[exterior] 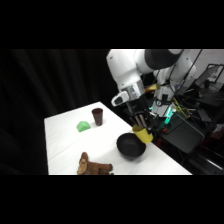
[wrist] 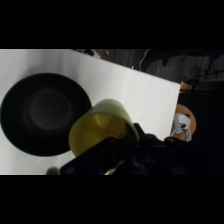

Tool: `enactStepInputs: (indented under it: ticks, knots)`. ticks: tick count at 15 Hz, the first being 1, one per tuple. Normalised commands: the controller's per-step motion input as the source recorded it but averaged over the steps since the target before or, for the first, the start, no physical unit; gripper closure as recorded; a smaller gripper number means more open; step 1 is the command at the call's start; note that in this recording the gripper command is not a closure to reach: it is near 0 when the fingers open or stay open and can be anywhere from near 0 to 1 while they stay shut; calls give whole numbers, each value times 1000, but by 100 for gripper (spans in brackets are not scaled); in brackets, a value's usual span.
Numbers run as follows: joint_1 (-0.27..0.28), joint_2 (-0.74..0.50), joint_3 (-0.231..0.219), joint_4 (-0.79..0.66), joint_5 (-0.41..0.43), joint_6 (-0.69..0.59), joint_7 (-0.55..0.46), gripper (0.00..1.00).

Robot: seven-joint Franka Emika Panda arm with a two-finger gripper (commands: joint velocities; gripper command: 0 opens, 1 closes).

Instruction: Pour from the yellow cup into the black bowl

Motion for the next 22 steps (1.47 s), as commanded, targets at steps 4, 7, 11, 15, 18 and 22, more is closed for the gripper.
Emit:
enactStepInputs:
  ticks: [4,7,11,15,18,22]
  knots:
    - [-258,592,-57,665,169,-786,-332,18]
    - [-185,579,46,648,129,-611,-42,18]
    - [-145,396,84,506,109,-448,84,18]
    - [-114,240,88,368,95,-333,153,18]
    - [-46,27,60,170,47,-56,203,18]
    - [102,-270,9,-191,-130,575,219,18]
